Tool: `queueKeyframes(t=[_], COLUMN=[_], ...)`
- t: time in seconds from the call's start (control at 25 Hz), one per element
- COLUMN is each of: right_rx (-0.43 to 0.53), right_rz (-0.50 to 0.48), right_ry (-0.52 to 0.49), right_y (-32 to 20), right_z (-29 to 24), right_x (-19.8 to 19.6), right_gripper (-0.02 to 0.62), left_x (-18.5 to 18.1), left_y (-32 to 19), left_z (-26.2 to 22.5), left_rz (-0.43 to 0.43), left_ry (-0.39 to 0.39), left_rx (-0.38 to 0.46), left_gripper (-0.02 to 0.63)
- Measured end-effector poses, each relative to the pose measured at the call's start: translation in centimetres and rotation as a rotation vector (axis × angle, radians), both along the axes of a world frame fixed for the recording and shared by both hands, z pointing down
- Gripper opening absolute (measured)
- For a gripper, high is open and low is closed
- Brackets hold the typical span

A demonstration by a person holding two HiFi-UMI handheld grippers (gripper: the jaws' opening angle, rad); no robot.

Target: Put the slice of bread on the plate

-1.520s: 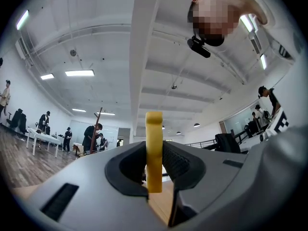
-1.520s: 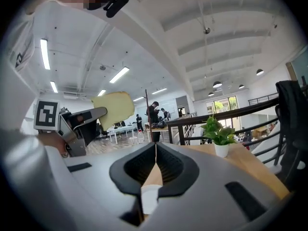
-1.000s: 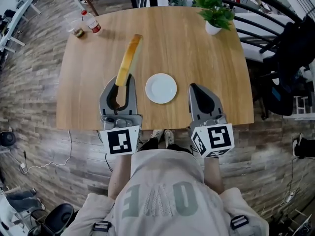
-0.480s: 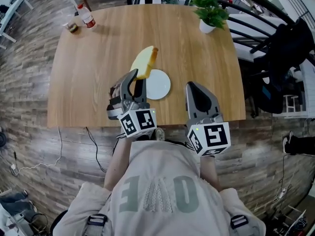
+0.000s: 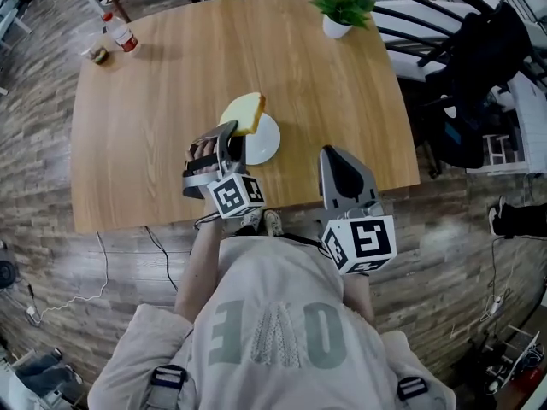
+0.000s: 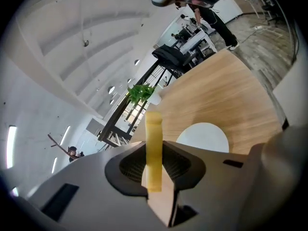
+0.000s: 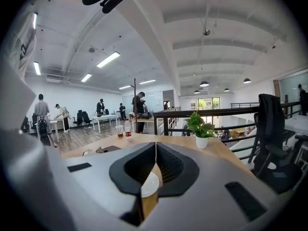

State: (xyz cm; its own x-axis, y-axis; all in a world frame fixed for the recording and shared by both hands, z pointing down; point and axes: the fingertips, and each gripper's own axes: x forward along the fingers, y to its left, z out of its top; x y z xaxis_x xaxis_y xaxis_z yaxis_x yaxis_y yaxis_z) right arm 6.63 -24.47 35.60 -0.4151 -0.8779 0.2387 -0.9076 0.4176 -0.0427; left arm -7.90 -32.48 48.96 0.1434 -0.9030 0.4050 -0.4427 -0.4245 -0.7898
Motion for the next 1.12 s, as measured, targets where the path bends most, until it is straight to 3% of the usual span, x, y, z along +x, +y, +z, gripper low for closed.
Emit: queueKeyframes(t=[0.16, 0.4, 0.88, 1.04, 1.12], right_rx=[-0.018, -0.031, -0.075, -0.085, -0.091], right_rz=[0.052, 0.106, 0.115, 0.101, 0.103], right_ry=[-0.03, -0.007, -0.091, -0.104, -0.109], right_y=[0.4, 0.9, 1.0, 1.0, 1.1], right_z=[0.0, 0.1, 0.9, 1.1, 1.2], right_x=[1.5, 3.2, 3.5, 3.2, 3.2], right_gripper=[0.018, 0.018, 0.018, 0.018, 0.018], left_x=[0.6, 0.2, 1.0, 1.4, 1.7], left_y=[-0.3, -0.4, 0.4, 0.9, 1.1], left_z=[2.1, 5.3, 7.3, 8.2, 8.3], left_rz=[0.023, -0.029, -0.032, -0.044, -0.037], left_ry=[-0.047, -0.141, -0.079, -0.067, -0.05], left_rx=[-0.052, -0.151, -0.268, -0.312, -0.326], left_gripper=[0.089, 0.089, 0.094, 0.233, 0.245])
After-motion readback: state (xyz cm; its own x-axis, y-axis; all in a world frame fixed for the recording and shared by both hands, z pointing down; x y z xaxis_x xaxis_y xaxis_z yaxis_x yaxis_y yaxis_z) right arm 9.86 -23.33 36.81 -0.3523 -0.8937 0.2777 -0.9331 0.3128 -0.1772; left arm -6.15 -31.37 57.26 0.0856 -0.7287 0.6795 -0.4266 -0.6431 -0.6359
